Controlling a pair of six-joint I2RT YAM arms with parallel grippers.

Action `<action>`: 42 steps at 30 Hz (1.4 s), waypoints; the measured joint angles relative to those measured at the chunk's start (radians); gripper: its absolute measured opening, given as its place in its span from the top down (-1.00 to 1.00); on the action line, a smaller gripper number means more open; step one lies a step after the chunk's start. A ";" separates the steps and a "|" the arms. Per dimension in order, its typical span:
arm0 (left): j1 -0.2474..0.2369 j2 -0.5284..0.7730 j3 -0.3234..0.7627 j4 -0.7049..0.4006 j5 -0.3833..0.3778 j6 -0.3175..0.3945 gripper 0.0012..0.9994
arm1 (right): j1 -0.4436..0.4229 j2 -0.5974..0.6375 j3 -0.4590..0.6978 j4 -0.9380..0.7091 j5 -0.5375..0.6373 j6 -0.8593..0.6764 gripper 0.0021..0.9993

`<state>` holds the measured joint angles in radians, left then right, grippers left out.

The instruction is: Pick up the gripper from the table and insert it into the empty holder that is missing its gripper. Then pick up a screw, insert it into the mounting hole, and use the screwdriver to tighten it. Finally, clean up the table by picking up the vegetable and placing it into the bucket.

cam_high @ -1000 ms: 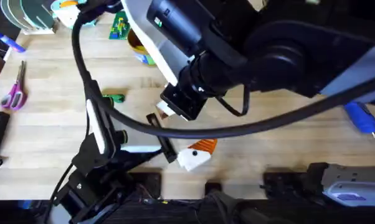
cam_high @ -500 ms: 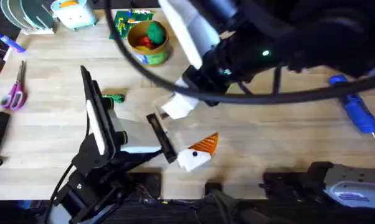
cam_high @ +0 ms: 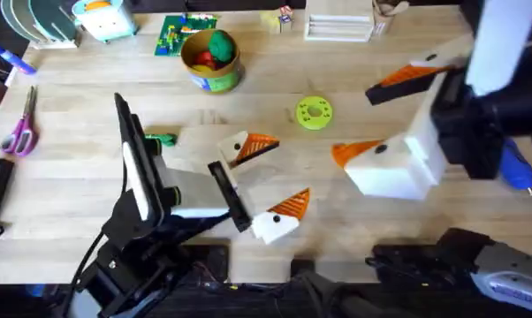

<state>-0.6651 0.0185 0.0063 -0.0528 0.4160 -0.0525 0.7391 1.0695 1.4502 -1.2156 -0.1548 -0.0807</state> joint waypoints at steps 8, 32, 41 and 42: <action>0.000 0.000 0.000 0.000 0.003 0.000 0.51 | 0.000 -0.071 0.000 -0.061 -0.014 -0.024 -0.98; 0.000 0.000 0.000 0.000 -0.001 0.005 0.97 | -0.801 0.079 0.000 0.041 0.363 -0.113 -0.98; 0.000 0.000 0.000 0.000 -0.001 0.005 0.97 | -1.083 0.277 0.000 0.113 0.361 -0.273 -0.99; 0.000 0.000 0.000 0.000 -0.001 0.005 0.97 | -1.115 0.315 0.000 0.113 0.352 -0.282 -0.99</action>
<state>-0.6651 0.0185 0.0063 -0.0528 0.4149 -0.0471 -0.3758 1.3844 1.4498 -1.1023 0.1975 -0.3631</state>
